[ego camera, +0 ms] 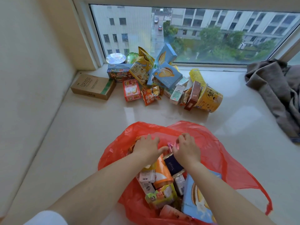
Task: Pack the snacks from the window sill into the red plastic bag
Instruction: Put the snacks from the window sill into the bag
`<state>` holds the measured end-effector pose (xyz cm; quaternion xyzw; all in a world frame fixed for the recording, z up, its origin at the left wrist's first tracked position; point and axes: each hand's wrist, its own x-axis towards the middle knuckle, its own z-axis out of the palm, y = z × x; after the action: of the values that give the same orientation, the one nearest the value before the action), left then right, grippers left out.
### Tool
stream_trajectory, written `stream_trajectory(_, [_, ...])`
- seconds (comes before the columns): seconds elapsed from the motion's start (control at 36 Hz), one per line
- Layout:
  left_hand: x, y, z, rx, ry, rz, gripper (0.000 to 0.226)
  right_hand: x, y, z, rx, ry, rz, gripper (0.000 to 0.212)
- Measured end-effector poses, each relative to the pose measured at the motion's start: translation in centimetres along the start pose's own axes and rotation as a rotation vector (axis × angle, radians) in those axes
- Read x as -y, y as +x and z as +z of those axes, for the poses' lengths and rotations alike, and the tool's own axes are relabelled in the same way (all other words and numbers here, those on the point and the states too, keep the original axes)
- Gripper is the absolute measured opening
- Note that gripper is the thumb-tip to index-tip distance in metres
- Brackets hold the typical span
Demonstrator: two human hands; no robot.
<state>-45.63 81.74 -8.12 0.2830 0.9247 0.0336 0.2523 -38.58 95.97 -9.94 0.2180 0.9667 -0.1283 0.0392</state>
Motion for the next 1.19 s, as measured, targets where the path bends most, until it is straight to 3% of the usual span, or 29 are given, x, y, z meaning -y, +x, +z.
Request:
stream_trajectory(0.14, [-2.0, 1.4, -3.5, -0.216, 0.108, 0.071, 0.055, -1.4, 2.2, -3.8, -0.094, 0.075, -0.001, 0.024])
stream_trajectory(0.31, [-4.8, 4.3, -6.9, -0.315, 0.134, 0.027, 0.051, -5.0, 5.1, -8.5, -0.104, 0.065, 0.01, 0.029])
stream_trajectory(0.58, [-13.3, 9.2, -10.6, -0.342, 0.15, -0.035, 0.047, -10.7, 10.6, -14.1, -0.141, 0.027, -0.026, 0.034])
stream_trajectory(0.78, [-17.0, 12.7, -11.5, -0.341, 0.164, -0.055, 0.047, -13.6, 14.0, -15.1, -0.061, -0.026, -0.028, 0.041])
stream_trajectory(1.19, [-15.2, 22.2, -8.6, -0.212, 0.139, -0.108, 0.047, -15.8, 22.5, -9.9, 0.095, 0.128, 0.229, 0.053])
